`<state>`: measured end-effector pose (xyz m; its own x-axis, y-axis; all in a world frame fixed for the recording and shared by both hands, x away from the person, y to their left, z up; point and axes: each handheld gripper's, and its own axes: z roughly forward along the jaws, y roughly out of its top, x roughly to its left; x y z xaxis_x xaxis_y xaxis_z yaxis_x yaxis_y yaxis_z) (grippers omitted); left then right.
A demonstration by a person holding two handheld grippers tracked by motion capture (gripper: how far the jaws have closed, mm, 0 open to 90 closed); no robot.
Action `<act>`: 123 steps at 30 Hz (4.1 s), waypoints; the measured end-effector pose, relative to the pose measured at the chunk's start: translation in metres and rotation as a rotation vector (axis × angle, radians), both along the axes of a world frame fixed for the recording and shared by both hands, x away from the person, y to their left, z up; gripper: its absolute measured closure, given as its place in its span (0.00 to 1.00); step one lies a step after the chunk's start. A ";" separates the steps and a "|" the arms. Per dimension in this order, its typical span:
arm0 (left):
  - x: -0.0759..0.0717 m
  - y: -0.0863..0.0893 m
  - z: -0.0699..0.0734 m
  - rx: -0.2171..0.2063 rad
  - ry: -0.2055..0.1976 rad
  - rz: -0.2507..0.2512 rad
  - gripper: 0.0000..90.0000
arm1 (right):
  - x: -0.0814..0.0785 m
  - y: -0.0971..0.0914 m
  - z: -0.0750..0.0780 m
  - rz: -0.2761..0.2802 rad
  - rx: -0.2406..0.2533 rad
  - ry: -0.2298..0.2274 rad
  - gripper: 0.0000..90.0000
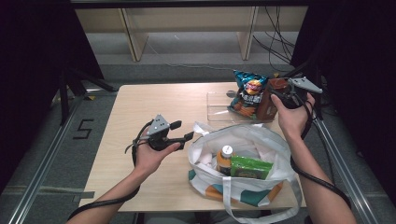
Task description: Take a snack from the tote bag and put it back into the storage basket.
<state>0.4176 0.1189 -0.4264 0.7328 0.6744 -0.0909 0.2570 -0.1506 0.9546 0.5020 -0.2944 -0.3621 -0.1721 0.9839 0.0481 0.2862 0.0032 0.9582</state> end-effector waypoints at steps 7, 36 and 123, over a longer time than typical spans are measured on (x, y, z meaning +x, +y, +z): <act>0.000 0.000 0.000 0.001 -0.001 -0.001 0.36 | 0.001 0.000 -0.001 0.000 0.011 0.013 0.43; 0.000 0.001 0.000 0.001 0.001 0.003 0.36 | 0.006 0.002 -0.031 0.006 -0.017 0.088 0.43; -0.001 0.001 -0.002 0.001 0.007 0.005 0.36 | -0.143 -0.018 -0.024 0.369 0.057 0.091 0.61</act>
